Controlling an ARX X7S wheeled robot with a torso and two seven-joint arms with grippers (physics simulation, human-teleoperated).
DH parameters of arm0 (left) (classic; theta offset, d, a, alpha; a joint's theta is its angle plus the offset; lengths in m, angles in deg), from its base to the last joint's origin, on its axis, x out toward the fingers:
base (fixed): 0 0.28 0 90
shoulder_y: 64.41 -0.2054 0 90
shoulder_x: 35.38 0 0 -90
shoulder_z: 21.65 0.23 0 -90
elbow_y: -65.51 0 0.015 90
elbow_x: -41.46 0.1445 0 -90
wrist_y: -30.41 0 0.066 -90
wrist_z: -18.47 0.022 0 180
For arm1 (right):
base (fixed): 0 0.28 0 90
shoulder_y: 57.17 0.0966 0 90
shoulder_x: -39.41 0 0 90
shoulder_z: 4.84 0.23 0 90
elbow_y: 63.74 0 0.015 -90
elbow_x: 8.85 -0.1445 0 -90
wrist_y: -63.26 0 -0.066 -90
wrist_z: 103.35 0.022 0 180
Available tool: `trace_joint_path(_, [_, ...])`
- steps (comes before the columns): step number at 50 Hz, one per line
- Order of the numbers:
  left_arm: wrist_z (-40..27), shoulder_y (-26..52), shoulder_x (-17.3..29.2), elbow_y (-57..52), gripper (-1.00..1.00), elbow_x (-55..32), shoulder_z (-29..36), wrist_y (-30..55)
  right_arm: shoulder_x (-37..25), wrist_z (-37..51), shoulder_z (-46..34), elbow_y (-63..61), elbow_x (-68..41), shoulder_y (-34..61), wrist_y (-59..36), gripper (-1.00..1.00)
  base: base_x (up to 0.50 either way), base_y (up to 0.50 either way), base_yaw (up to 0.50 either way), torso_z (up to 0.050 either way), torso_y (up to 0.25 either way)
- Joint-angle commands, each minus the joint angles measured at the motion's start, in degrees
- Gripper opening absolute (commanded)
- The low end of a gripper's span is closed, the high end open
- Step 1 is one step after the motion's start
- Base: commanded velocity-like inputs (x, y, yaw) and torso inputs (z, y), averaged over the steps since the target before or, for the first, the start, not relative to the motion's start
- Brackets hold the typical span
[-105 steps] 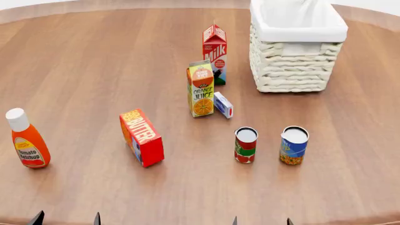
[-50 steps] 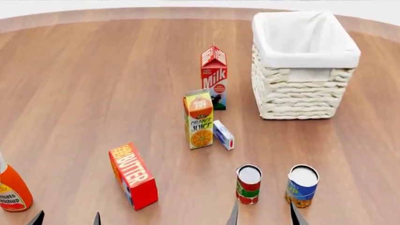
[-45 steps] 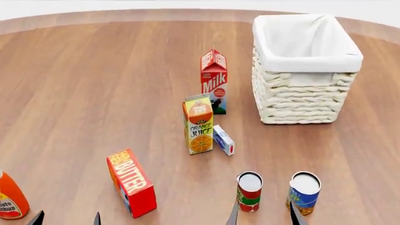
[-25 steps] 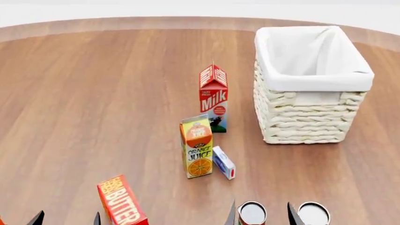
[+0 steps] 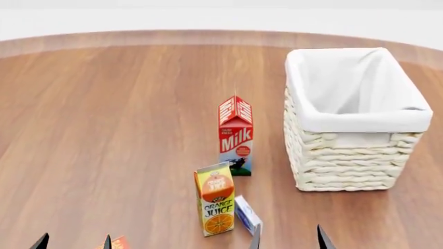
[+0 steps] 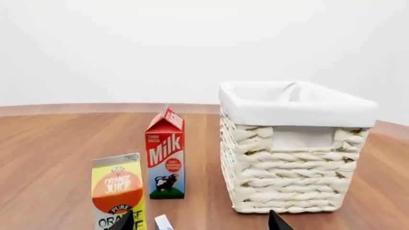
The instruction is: Pick up the orange juice, and put it in the basket.
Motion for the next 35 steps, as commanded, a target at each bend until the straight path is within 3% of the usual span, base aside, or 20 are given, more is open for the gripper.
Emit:
trace_joint_path(1, [-0.5,0.1,0.4,0.0,1.00,-0.4,0.5,-0.1,-0.4,0.5,-0.5,0.5,-0.5,0.1,0.5,1.00,0.29,0.00,0.00,0.000,0.000])
trace_joint_path(35, [-1.8,0.3,1.5,0.1,1.00,-1.5,1.9,-0.4,-1.0,1.8,-2.3,2.0,-1.1,0.5,1.7,1.00,0.29,0.00,0.00,0.000,0.000])
